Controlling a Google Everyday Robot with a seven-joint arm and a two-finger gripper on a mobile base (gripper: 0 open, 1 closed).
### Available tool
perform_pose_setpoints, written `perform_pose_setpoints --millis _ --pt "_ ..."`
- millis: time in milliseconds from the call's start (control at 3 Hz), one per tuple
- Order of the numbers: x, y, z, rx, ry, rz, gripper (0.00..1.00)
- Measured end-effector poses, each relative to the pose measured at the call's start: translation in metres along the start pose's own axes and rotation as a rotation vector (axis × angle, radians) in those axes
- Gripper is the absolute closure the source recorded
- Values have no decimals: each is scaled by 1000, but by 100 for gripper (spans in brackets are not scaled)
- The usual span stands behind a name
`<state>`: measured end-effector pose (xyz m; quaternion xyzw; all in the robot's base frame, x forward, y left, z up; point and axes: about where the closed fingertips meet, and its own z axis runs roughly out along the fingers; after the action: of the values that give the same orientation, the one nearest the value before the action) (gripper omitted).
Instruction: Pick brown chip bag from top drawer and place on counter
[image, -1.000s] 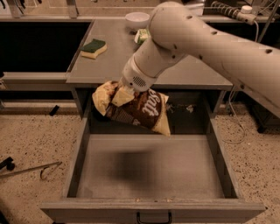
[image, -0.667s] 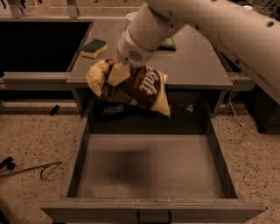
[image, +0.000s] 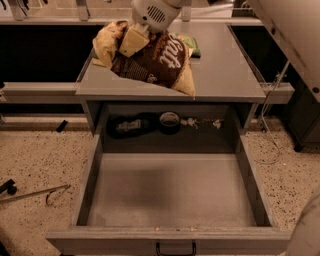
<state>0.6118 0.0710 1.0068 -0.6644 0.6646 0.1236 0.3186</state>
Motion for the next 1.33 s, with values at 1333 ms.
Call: perform_pose_setpoints --millis 1333 --pt "44 -89 -44 232 176 47 100"
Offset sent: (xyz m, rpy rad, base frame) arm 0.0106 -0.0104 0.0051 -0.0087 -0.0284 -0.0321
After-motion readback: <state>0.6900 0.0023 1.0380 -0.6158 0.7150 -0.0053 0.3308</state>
